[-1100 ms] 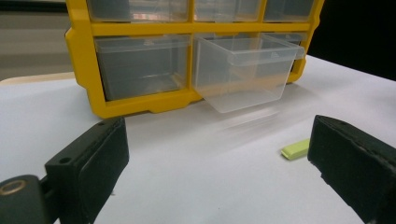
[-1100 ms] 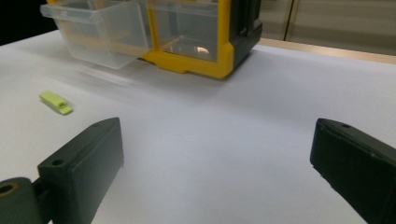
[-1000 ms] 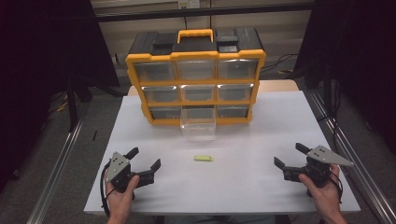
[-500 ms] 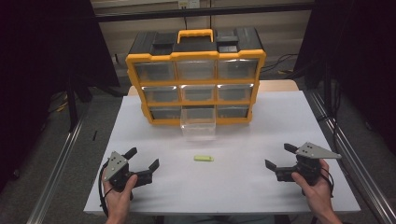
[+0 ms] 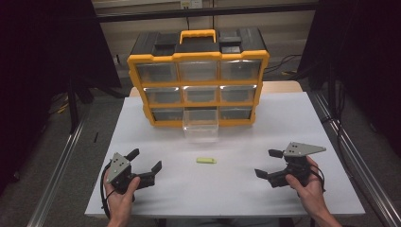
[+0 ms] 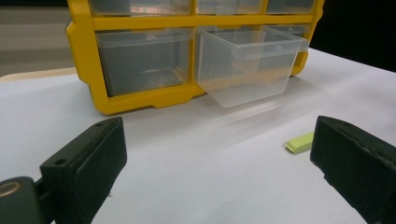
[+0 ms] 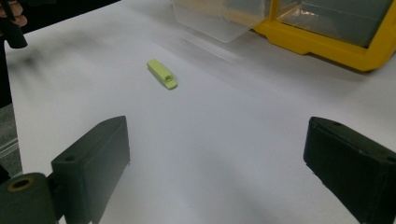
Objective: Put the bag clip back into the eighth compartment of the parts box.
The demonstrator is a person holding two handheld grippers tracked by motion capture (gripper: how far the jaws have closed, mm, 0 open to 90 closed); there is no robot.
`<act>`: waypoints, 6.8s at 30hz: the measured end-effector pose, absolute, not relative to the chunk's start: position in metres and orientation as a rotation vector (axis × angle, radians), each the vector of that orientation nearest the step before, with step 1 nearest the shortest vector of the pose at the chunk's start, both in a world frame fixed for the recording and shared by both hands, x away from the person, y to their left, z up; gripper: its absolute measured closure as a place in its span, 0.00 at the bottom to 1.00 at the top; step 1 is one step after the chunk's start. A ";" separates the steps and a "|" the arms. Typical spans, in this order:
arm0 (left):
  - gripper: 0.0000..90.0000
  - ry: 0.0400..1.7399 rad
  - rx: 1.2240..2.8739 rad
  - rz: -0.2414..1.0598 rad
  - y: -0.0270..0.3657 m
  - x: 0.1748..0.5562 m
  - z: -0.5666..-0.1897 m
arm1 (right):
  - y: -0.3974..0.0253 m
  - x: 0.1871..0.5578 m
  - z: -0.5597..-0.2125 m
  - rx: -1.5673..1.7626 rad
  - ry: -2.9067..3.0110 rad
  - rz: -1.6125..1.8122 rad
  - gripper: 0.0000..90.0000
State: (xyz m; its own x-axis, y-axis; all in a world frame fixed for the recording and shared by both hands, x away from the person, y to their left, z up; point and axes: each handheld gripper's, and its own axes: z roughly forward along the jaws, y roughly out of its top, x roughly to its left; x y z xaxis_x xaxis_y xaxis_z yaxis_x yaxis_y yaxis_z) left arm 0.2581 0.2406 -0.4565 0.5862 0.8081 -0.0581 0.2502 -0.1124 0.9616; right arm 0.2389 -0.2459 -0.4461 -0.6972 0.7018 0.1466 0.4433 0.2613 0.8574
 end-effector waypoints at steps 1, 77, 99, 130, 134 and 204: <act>0.05 0.893 1.662 0.601 0.241 0.258 -0.456 | -0.243 0.240 -0.446 1.051 2.279 1.405 0.07; 0.06 0.875 1.680 0.600 0.238 0.258 -0.456 | -0.106 0.327 -0.445 0.669 2.870 1.099 0.12; 0.06 0.865 1.692 0.607 0.237 0.258 -0.456 | -0.080 0.352 -0.444 0.643 3.046 0.756 0.28; 0.06 0.853 1.698 0.597 0.236 0.259 -0.457 | -0.055 0.379 -0.451 0.539 3.150 0.509 0.63; 0.06 0.853 1.698 0.587 0.235 0.259 -0.458 | -0.055 0.379 -0.451 0.569 3.135 0.528 0.68; 0.06 0.857 1.695 0.594 0.235 0.259 -0.458 | -0.084 0.370 -0.400 0.493 2.990 0.896 0.87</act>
State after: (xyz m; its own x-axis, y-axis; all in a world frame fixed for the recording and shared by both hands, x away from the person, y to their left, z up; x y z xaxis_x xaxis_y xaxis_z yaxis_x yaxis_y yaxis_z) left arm 0.2588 0.2351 -0.4576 0.6137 0.7887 -0.0352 0.2431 -0.1464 0.9589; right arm 0.3698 -0.0837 -0.3998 -0.9512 0.2900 0.1056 0.3003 0.7907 0.5335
